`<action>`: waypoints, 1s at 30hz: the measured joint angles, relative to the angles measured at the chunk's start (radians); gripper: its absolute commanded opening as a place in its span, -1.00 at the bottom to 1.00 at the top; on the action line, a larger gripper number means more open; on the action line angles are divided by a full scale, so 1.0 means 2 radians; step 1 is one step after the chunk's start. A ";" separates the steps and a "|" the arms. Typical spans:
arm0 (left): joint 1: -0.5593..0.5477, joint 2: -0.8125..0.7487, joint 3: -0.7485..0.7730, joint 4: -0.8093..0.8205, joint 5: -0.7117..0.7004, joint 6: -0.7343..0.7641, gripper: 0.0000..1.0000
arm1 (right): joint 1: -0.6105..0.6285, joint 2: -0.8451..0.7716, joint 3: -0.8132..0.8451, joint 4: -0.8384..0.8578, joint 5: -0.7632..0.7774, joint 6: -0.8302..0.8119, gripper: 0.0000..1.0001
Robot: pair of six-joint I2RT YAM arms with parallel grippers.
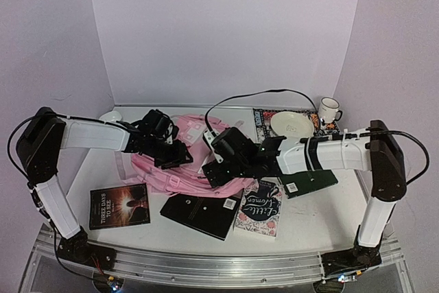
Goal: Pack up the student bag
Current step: Pick up the student bag from the book, then pick up the book from the upper front pocket of the bag.
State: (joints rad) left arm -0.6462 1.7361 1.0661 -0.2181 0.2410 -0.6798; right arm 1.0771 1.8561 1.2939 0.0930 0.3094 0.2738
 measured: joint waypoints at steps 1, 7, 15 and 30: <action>0.000 0.005 0.002 0.001 0.004 0.001 -0.11 | 0.000 0.000 -0.002 0.003 -0.002 0.002 0.62; 0.007 0.016 0.003 0.004 0.023 -0.001 -0.82 | 0.000 -0.001 -0.010 0.017 -0.012 0.010 0.61; 0.011 0.004 -0.021 0.034 0.037 -0.031 -1.00 | 0.019 -0.001 -0.010 0.025 0.011 0.047 0.64; 0.004 -0.021 -0.034 0.057 0.037 -0.071 -1.00 | 0.046 0.076 0.056 0.015 0.100 0.073 0.97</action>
State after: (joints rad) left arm -0.6375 1.6940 0.9986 -0.1048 0.3145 -0.8210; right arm 1.1690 2.0074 1.4065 0.1235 0.5104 0.4206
